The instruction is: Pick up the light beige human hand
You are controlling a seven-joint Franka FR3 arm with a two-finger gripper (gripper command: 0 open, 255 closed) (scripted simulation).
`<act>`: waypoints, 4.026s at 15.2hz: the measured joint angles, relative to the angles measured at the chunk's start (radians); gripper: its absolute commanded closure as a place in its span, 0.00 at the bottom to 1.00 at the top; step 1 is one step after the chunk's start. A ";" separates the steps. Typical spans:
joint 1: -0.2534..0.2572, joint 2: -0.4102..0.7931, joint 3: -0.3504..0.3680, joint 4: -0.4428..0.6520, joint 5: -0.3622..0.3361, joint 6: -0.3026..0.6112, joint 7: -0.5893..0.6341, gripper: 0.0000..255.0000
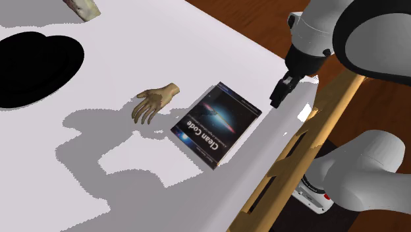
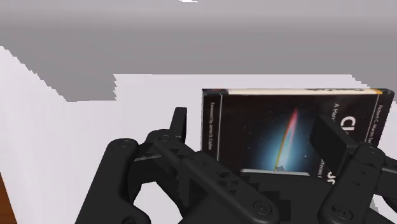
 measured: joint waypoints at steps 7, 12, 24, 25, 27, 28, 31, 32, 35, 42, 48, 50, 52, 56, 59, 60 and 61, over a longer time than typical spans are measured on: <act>0.017 0.186 0.064 0.090 0.025 0.094 0.051 0.00; 0.030 0.379 0.126 0.213 0.027 0.162 0.111 0.00; 0.083 0.863 0.239 0.623 -0.062 0.215 0.290 0.00; 0.088 0.904 0.241 0.661 -0.075 0.216 0.299 0.00; 0.105 0.997 0.246 0.764 -0.103 0.197 0.323 0.00; 0.115 1.043 0.249 0.822 -0.116 0.181 0.336 0.00; 0.158 1.202 0.252 1.017 -0.161 0.135 0.374 0.00; 0.173 1.246 0.252 1.073 -0.173 0.119 0.384 0.00; 0.227 1.412 0.245 1.311 -0.211 0.039 0.406 0.00; 0.254 1.522 0.236 1.407 -0.232 0.050 0.412 0.00; 0.251 1.523 0.235 1.376 -0.232 0.080 0.411 1.00; 0.251 1.523 0.235 1.376 -0.233 0.081 0.411 1.00; 0.251 1.524 0.235 1.377 -0.233 0.081 0.411 1.00; 0.252 1.526 0.235 1.386 -0.233 0.074 0.411 1.00; 0.256 1.530 0.235 1.425 -0.233 0.037 0.411 1.00; 0.259 1.536 0.235 1.448 -0.234 0.020 0.410 1.00; 0.260 1.534 0.235 1.458 -0.233 0.008 0.410 1.00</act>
